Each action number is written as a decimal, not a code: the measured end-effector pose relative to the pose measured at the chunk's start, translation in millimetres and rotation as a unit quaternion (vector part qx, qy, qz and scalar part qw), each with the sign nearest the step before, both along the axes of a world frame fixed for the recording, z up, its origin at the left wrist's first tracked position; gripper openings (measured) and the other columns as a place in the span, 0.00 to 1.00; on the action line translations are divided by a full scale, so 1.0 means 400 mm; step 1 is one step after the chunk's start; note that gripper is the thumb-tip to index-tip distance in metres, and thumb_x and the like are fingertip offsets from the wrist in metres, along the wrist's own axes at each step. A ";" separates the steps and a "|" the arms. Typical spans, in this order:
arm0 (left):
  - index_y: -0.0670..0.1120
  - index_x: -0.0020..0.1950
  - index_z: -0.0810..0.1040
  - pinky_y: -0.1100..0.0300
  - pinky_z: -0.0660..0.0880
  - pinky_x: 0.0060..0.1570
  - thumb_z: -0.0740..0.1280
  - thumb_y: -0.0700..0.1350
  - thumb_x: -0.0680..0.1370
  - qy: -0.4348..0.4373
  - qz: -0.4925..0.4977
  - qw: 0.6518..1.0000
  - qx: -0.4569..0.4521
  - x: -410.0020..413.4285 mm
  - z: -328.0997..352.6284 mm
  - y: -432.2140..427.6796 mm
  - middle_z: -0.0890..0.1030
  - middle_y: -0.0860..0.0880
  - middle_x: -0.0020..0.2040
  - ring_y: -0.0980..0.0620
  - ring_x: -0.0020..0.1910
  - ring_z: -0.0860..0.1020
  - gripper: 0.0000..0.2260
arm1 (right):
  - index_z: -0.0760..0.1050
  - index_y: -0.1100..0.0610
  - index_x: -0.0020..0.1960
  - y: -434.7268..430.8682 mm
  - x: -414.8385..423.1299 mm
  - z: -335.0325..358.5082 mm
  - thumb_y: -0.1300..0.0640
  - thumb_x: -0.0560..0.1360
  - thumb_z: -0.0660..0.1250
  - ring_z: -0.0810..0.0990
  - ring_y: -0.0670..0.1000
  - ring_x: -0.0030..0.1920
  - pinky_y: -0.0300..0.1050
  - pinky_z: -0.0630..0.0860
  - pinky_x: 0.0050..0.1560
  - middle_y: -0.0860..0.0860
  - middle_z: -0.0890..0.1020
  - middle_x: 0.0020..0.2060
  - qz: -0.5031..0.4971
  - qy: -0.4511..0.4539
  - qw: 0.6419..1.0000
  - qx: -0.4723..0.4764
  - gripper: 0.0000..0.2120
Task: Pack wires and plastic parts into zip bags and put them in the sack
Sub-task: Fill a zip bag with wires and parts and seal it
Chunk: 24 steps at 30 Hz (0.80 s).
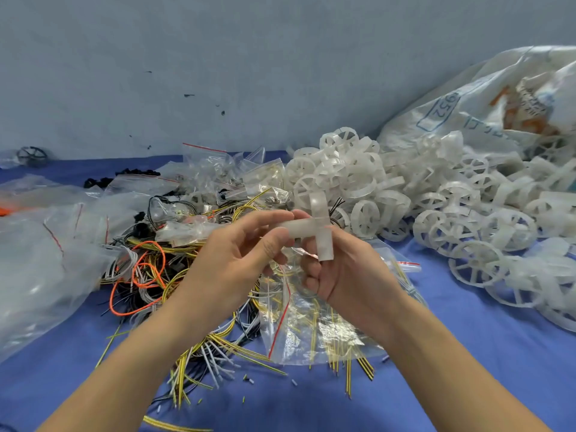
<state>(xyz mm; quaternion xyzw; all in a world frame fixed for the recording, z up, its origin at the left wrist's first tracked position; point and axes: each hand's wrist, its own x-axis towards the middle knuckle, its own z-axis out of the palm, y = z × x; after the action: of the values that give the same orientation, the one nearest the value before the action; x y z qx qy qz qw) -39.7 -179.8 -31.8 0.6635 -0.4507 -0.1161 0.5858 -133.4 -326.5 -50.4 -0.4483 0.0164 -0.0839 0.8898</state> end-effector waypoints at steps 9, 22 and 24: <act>0.49 0.51 0.84 0.63 0.79 0.35 0.66 0.51 0.74 0.146 0.067 0.987 -0.029 0.054 0.019 0.055 0.84 0.47 0.40 0.52 0.37 0.81 0.11 | 0.77 0.45 0.56 -0.001 -0.026 -0.033 0.52 0.82 0.61 0.80 0.46 0.33 0.41 0.75 0.30 0.49 0.83 0.41 -0.227 0.093 0.883 -0.401 0.08; 0.38 0.45 0.86 0.63 0.80 0.34 0.67 0.41 0.73 0.475 -0.003 0.880 -0.022 0.096 -0.026 0.103 0.83 0.42 0.43 0.53 0.35 0.81 0.10 | 0.73 0.47 0.50 0.051 0.027 -0.099 0.44 0.76 0.64 0.80 0.48 0.44 0.53 0.79 0.47 0.45 0.80 0.41 -0.153 0.235 0.713 -0.643 0.07; 0.36 0.50 0.85 0.63 0.80 0.36 0.67 0.40 0.74 0.483 -0.020 0.876 0.003 0.098 -0.035 0.109 0.83 0.41 0.46 0.52 0.38 0.82 0.11 | 0.75 0.48 0.45 0.050 0.028 -0.098 0.47 0.76 0.65 0.81 0.49 0.37 0.53 0.81 0.42 0.46 0.81 0.37 -0.178 0.220 0.763 -0.581 0.05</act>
<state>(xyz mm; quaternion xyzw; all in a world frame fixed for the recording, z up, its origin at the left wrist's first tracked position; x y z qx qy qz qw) -0.4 -136.2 -46.0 0.5173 -0.1251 -0.4350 0.7263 -122.3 -306.6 -89.7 -0.8746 0.2396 -0.1334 0.3999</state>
